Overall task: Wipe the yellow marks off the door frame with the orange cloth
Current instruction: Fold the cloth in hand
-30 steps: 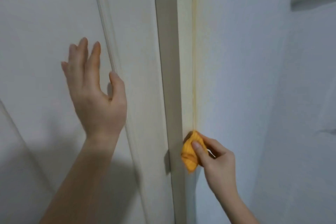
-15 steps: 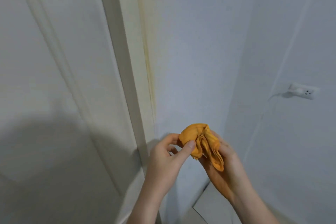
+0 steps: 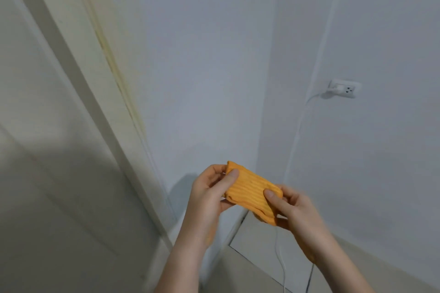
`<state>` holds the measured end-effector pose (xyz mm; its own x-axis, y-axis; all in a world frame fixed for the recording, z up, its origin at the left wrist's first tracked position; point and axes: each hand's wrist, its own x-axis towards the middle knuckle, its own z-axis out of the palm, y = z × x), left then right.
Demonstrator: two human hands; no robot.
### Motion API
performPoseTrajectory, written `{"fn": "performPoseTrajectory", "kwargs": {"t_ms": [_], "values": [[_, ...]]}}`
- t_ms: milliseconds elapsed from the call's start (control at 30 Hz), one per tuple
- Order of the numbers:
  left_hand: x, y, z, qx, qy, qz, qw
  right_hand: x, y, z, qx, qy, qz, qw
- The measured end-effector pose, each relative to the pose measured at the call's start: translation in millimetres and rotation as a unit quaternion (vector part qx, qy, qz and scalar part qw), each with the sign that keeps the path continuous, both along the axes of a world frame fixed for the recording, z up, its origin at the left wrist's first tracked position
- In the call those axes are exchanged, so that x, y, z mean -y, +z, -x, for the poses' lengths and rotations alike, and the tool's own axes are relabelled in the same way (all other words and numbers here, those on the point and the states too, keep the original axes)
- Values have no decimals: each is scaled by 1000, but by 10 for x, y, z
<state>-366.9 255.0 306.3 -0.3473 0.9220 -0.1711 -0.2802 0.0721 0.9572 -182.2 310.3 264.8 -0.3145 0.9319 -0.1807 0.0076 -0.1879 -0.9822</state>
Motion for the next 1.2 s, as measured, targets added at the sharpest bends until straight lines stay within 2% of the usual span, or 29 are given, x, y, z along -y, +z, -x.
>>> {"fn": "performPoseTrajectory", "kwargs": {"t_ms": [67,100,133,200,300,367,567,700,800,1000,1200], "values": [[-74,-1,-60,61,-23,10,998,78,-8,-40,122,-103,-122,980],[-101,-3,-89,67,-34,20,997,149,3,-46,138,-140,-176,965],[-124,-4,-119,69,-48,29,996,249,48,-34,106,-147,-207,961],[-128,-6,-156,78,-81,31,993,459,166,50,68,-96,-215,970],[-90,-46,-135,85,-148,39,984,660,169,166,133,-98,-249,954],[-70,-94,-122,99,-162,45,981,710,128,192,142,-115,-240,953],[153,-327,-46,97,-267,78,955,1120,-6,194,96,-222,-181,953],[277,-438,-250,88,-329,108,934,1384,-72,-25,35,-290,-108,950],[369,-467,-458,82,-372,120,917,1609,-41,-215,8,-321,-94,942],[582,-453,-923,38,-395,124,909,1981,-15,-621,78,-326,-125,934],[925,-502,-1470,-40,-435,100,894,2419,-128,-1111,142,-321,-111,930]]}}
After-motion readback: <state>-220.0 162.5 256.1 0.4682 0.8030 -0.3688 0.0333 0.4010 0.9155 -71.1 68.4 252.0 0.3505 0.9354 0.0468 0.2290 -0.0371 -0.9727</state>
